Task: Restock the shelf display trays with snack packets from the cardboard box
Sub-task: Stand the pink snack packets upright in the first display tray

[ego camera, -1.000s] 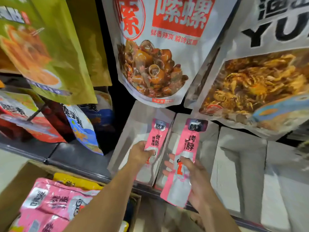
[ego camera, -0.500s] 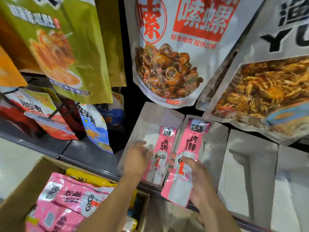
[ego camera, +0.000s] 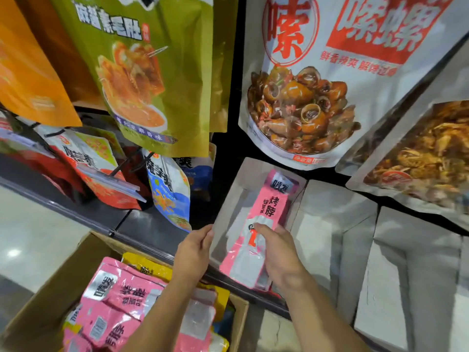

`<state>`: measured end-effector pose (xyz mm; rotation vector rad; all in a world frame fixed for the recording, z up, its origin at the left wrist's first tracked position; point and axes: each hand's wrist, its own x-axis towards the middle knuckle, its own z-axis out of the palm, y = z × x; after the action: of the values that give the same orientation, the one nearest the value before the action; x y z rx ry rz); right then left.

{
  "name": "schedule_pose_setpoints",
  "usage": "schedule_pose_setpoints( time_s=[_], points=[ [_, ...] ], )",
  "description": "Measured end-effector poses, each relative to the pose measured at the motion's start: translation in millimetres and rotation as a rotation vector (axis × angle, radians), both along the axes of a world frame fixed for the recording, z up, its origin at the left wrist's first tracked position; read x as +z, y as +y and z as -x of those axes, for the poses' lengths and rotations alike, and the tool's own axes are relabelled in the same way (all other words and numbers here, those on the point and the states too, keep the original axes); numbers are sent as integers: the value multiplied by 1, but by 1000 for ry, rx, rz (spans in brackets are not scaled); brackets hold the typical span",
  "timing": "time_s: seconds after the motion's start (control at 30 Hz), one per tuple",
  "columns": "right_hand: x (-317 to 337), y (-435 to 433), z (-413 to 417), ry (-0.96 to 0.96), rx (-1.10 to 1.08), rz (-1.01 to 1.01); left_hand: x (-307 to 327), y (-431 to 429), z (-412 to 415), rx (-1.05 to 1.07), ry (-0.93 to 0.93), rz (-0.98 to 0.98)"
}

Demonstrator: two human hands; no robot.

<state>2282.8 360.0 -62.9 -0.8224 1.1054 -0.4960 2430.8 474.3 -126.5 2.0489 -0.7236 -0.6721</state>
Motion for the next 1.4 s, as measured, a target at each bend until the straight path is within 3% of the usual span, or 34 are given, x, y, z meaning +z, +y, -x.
schedule_pose_setpoints(
  time_s=[0.3,0.53,0.73,0.9,1.1,1.2,1.4],
  points=[
    [-50,-8,-50,380,70,172,-21,7,-11,-31,197,86],
    [-73,-13,-65,583,190,269,-16,7,-13,-42,175,24],
    [-57,-6,-67,645,227,268,0,8,-14,-55,184,-12],
    [-23,14,-55,710,386,436,30,20,-10,-85,86,-154],
    [18,53,-39,867,744,843,77,69,-11,-82,-162,-294],
    [31,79,-38,857,833,1018,92,109,-14,9,-243,-343],
    [40,135,-45,778,1012,1148,92,197,-20,180,-293,-506]
  ],
)
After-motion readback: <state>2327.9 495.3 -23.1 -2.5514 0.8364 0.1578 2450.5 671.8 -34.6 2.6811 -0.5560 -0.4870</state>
